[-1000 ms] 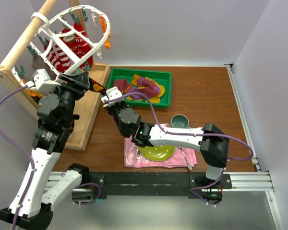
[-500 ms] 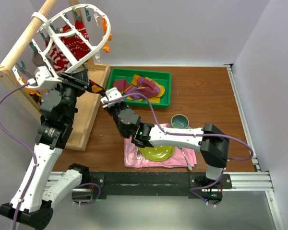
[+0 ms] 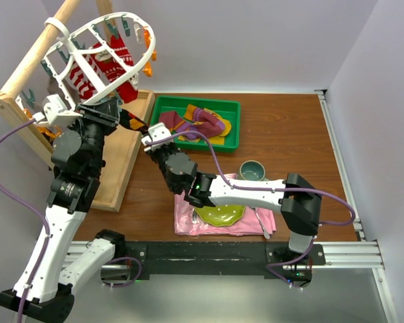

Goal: Remove the socks clipped to the hanger
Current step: Remove the sock from the hanger, then place the sock in the bin.

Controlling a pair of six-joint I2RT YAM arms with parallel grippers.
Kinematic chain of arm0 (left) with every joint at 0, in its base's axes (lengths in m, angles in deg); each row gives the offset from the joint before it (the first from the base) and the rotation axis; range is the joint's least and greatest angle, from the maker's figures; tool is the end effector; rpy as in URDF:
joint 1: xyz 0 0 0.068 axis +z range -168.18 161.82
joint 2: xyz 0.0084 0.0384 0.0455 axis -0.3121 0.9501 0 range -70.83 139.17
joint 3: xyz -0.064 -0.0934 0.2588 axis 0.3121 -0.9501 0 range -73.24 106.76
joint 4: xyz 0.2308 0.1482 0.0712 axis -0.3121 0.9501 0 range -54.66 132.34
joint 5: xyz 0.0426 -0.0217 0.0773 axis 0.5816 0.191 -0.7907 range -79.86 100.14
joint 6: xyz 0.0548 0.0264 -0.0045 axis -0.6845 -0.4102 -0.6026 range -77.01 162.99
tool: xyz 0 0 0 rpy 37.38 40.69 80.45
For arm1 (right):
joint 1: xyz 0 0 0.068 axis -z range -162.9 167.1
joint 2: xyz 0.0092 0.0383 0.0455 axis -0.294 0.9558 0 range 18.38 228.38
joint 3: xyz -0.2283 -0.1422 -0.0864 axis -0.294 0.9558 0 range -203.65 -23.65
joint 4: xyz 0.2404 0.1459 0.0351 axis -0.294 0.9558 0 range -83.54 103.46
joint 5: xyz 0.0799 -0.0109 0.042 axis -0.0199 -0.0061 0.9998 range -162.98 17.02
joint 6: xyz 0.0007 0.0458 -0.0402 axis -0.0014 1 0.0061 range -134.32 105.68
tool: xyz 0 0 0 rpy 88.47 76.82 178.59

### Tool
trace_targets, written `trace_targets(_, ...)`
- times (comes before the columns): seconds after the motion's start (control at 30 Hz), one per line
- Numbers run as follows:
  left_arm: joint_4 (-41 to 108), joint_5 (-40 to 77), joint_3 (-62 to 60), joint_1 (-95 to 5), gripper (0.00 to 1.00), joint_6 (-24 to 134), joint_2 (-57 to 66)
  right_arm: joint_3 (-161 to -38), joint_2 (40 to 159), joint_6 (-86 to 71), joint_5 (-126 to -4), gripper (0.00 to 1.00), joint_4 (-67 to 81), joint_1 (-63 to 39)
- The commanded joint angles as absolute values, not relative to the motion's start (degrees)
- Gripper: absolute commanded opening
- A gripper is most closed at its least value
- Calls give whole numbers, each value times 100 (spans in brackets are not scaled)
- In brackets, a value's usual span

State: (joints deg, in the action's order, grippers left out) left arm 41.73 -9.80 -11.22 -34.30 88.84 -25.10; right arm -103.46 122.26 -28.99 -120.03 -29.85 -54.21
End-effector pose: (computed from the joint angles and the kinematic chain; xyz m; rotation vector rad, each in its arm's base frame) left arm 0.1816 -0.0364 0.4626 -0.6466 1.2868 -0.6510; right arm 0.1783 0.4231 0.3471 -0.3612 1.3844 0.2582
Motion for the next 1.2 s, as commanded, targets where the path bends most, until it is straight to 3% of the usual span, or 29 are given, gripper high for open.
trace_targets(0.0, 3763, -1007, -1110, -3400, 0, 8746, -2583, -10363, 12025, -2961, -12229, 0, -3335, -5454)
trace_targets(0.73, 3771, -560, -1119, -3400, 0, 8632, -2619, -9844, 11463, -2276, -12106, 0, -2975, -5093)
trace_targets(0.77, 3798, -515, -1119, -3400, 13, 8632, -2627, -9827, 11436, -2241, -12097, 0, -2914, -5050)
trace_targets(0.83, 3815, -306, -1162, -3400, 26, 8597, -2654, -9783, 11357, -2179, -12053, 0, -2887, -5014)
trace_targets(0.87, 3833, -235, -1180, -3400, 44, 8579, -2697, -9774, 11331, -2170, -12044, 0, -2843, -4988)
trace_targets(0.97, 3859, 47, -1277, -3400, 63, 8544, -2820, -9757, 11243, -2091, -11983, 0, -2703, -4927)
trace_targets(1.07, 3912, 363, -1295, -3400, 73, 8457, -2908, -9713, 11146, -2003, -11895, 0, -2597, -4874)
trace_targets(1.17, 4035, 697, -1260, -3400, 76, 8351, -2961, -9756, 11084, -1872, -11720, 0, -2335, -4777)
